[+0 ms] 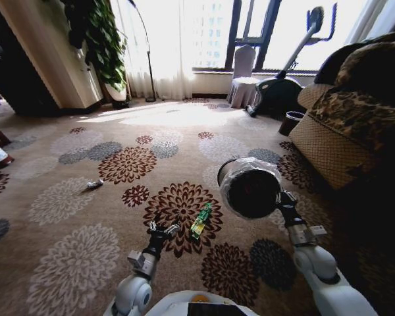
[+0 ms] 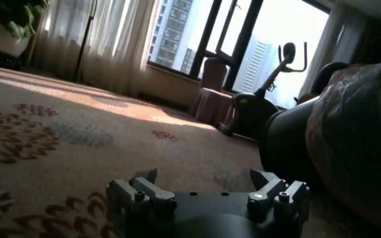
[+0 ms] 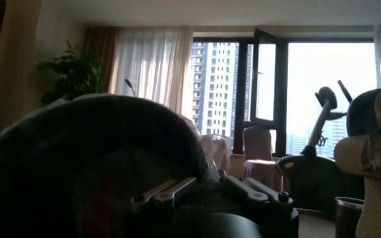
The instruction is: Pick up the trash from the ground and place it into the trash bin.
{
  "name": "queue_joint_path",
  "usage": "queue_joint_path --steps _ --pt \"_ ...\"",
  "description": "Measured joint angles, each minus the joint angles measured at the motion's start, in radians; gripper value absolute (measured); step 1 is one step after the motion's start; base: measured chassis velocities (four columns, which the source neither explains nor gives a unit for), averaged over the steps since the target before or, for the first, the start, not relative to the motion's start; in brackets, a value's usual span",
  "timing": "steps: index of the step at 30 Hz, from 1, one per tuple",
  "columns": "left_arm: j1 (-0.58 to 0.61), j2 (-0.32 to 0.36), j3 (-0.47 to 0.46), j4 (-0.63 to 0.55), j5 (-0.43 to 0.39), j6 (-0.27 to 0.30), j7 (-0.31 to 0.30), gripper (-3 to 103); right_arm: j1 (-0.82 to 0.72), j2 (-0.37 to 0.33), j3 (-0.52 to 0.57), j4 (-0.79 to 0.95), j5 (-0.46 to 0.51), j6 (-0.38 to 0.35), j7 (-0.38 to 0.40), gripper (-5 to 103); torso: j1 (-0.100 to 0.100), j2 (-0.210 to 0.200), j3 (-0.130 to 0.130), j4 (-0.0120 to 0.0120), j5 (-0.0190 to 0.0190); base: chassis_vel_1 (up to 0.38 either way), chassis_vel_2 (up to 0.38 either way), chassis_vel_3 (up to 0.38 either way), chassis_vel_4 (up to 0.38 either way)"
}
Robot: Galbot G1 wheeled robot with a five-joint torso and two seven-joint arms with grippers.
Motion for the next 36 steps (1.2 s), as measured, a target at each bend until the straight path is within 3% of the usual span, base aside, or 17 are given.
queue_joint_path --steps 4,7,8,10,20,23,26,28,29,30,33,36 --pt "-0.009 0.002 0.010 0.009 -0.005 0.007 0.000 96 0.000 0.000 0.000 0.000 0.000 0.000 0.000 0 0.000 0.000 0.000 0.0003 0.0000 -0.108 -0.102 0.113 0.110" --pt "-0.056 0.011 0.063 0.062 -0.016 0.047 0.002 96 0.000 0.000 0.000 0.000 0.000 0.000 0.000 0 0.000 0.000 0.000 0.0005 0.0004 -0.137 -0.116 0.167 0.160" --pt "-0.121 0.022 0.131 0.129 -0.028 0.098 0.006 96 0.000 0.000 0.000 0.000 0.000 0.000 0.000 0 0.000 0.000 0.000 0.0001 -0.0002 -0.132 -0.126 0.133 0.130" --pt "-0.168 0.030 0.174 0.175 -0.035 0.133 0.008 96 0.000 0.000 0.000 0.000 0.000 0.000 0.001 0 0.000 0.000 0.000 -0.0008 -0.0005 -0.122 -0.104 0.109 0.063" --pt "-0.183 0.032 0.177 0.197 -0.025 0.138 0.007 96 0.000 0.000 0.000 0.000 0.000 0.000 0.000 0 0.000 0.000 0.000 0.0005 -0.0001 -0.024 -0.011 0.013 0.007" --pt "-0.247 0.024 0.118 0.310 0.094 0.106 -0.033 97 0.000 0.000 0.000 0.000 0.000 0.000 0.000 0 0.000 0.000 0.000 -0.0001 -0.0004 0.000 0.000 0.000 0.000" --pt "-0.265 0.021 0.101 0.341 0.129 0.096 -0.044 97 0.000 0.000 0.000 0.000 0.000 0.000 0.000 0 0.000 0.000 0.000 -0.0002 0.0004 0.000 0.000 0.000 0.000" --pt "-0.271 0.041 0.076 0.340 0.177 0.092 -0.049 98 0.000 0.000 0.000 0.000 0.000 0.000 0.000 0 0.000 0.000 0.000 0.0000 -0.0017 0.000 0.000 0.000 0.000" --pt "-0.271 0.041 0.076 0.340 0.177 0.092 -0.049 98 0.000 0.000 0.000 0.000 0.000 0.000 0.000 0 0.000 0.000 0.000 0.0000 -0.0017 0.000 0.000 0.000 0.000" --pt "-0.272 0.058 0.070 0.333 0.187 0.092 -0.046 98 0.000 0.000 0.000 0.000 0.000 0.000 0.001 0 0.000 0.000 0.000 0.0000 0.0009 0.000 0.000 0.000 0.000" --pt "-0.281 0.086 0.081 0.349 0.191 0.080 -0.021 99 0.000 0.000 0.000 0.000 0.000 0.000 0.000 0 0.000 0.000 0.000 0.0002 -0.0016 0.000 0.000 0.000 0.000" --pt "-0.301 0.102 0.097 0.365 0.167 0.083 0.001 99 0.000 0.000 0.000 0.000 0.000 0.000 0.000 0 0.000 0.000 0.000 0.0001 0.0004 0.000 0.000 0.000 0.000"
